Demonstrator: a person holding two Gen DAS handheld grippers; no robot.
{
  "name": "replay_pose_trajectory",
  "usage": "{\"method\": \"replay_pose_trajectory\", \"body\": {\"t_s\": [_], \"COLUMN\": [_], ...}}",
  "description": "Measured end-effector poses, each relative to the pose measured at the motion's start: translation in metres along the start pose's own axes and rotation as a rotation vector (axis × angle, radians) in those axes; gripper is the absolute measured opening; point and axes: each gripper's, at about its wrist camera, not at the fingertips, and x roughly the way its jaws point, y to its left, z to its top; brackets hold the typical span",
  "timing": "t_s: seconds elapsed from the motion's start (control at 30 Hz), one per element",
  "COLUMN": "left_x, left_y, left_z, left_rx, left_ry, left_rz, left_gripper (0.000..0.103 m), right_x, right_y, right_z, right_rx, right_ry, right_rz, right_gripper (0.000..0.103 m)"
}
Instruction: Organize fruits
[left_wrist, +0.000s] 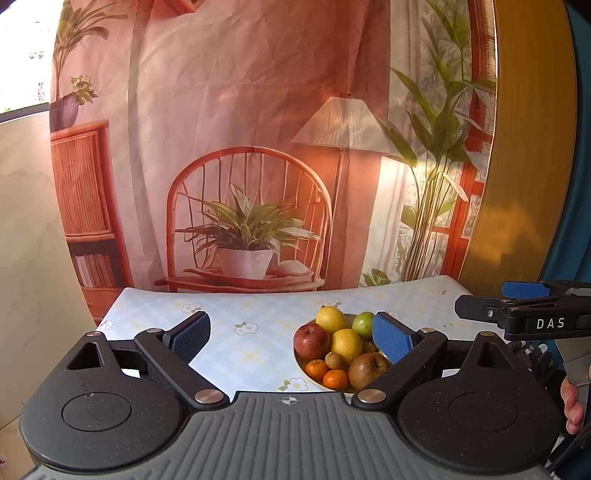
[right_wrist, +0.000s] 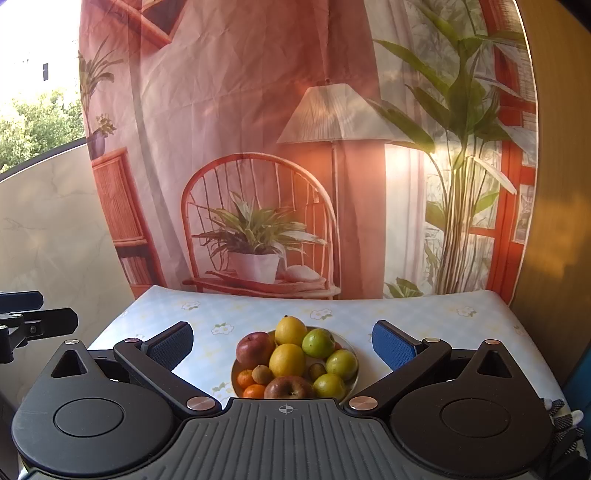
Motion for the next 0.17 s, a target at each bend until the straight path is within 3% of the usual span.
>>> {"method": "replay_pose_trajectory", "body": {"t_s": [0.17], "left_x": [-0.0008], "left_y": [-0.0005], "left_z": [-0.0003], "left_rx": [-0.001], "left_ry": [-0.002], "left_rz": [-0.004], "left_gripper": [0.096], "right_x": [-0.0002], "right_y": [-0.0003], "right_z": [0.0002], "right_rx": [0.0], "right_ry": [0.0], "right_rz": [-0.001], "right_gripper": [0.103]}}
